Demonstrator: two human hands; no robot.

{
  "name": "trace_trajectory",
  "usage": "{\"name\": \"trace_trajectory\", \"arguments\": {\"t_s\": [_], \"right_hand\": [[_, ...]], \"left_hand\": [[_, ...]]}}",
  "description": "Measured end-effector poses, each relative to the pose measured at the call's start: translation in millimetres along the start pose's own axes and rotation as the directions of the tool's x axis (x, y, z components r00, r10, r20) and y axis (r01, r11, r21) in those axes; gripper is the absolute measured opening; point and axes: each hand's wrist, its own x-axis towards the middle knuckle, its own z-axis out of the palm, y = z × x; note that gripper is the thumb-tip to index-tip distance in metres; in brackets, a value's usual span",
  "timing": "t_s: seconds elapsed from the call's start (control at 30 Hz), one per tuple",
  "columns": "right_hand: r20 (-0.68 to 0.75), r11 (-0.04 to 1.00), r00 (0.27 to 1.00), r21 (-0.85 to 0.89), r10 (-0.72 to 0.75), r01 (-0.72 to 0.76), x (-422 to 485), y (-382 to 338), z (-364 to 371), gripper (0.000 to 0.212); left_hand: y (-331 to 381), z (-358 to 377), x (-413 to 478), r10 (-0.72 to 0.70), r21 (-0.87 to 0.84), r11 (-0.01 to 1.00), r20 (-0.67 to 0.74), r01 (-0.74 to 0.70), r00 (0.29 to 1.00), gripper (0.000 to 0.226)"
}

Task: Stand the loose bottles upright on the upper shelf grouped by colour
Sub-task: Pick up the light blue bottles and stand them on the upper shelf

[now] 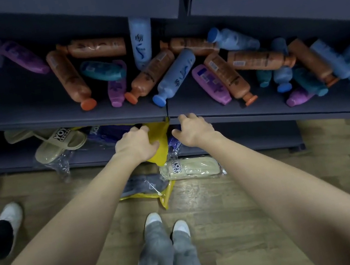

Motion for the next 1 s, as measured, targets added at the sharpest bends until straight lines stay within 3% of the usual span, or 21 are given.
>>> {"name": "trace_trajectory", "arguments": {"t_s": [0.67,1.0], "right_hand": [[-0.103,0.993,0.991,0.082,-0.082,0.090,74.4,3.3,28.8,0.042],[-0.197,0.941,0.971,0.282,-0.135,0.188,109.7,3.7,35.5,0.058]], "left_hand": [[-7.7,39.0,78.3,0.034,0.030,0.999,-0.043,-0.033,0.998,0.054],[-0.3,38.9,114.2,0.129,-0.080,0.986,-0.214,-0.149,0.968,0.050]]}}
